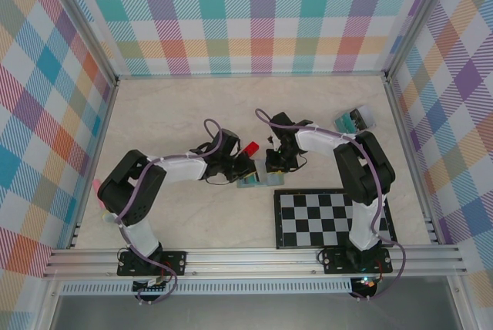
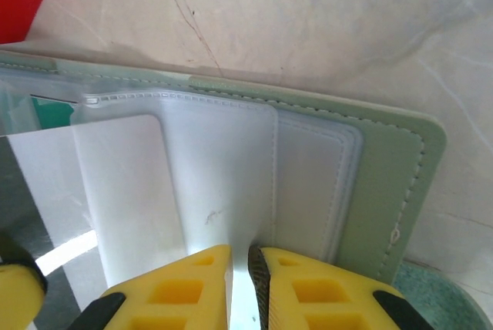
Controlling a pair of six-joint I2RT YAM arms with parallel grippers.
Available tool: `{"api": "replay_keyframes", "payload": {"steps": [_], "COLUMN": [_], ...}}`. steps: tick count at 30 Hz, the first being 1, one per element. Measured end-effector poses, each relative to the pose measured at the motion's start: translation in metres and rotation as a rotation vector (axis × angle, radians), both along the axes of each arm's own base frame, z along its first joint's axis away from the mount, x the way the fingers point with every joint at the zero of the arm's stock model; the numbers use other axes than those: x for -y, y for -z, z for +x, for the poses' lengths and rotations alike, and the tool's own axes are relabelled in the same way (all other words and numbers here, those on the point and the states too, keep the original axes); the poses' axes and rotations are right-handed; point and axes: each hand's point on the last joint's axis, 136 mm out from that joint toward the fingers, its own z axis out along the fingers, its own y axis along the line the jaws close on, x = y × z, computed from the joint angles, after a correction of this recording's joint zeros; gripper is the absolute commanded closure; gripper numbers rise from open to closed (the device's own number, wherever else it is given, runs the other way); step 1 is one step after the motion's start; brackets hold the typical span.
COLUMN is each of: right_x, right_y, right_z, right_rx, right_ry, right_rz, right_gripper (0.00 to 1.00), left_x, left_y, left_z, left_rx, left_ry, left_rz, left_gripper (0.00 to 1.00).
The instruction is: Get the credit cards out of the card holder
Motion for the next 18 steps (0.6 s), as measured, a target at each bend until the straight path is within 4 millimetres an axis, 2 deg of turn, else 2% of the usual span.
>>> {"api": "replay_keyframes", "payload": {"steps": [5, 7, 9, 12, 14, 18], "right_x": [0.002, 0.004, 0.004, 0.001, -0.001, 0.001], "right_y": [-0.007, -0.016, -0.034, -0.073, -0.101, -0.129], "right_z": [0.001, 0.001, 0.002, 0.01, 0.013, 0.011], "right_rx": [0.021, 0.037, 0.072, 0.155, 0.208, 0.225], "right_ry": [-0.001, 0.007, 0.019, 0.048, 0.064, 0.107], "right_rz": [0.002, 0.015, 0.05, 0.133, 0.213, 0.364], "right_gripper": [0.78, 0.73, 0.64, 0.53, 0.42, 0.29], "left_x": [-0.006, -0.009, -0.012, -0.016, -0.017, -0.015], "left_y": [-0.016, -0.023, -0.032, -0.048, -0.063, -0.095], "left_z": [-0.001, -0.002, -0.003, -0.003, -0.003, -0.005], "left_rx": [0.032, 0.045, 0.062, 0.093, 0.122, 0.179], "left_ry": [0.004, 0.004, 0.004, -0.003, -0.007, -0.004], "left_rz": [0.001, 0.003, 0.004, -0.002, -0.021, -0.084], "left_gripper": [1.0, 1.0, 1.0, 1.0, 1.0, 1.0]}}
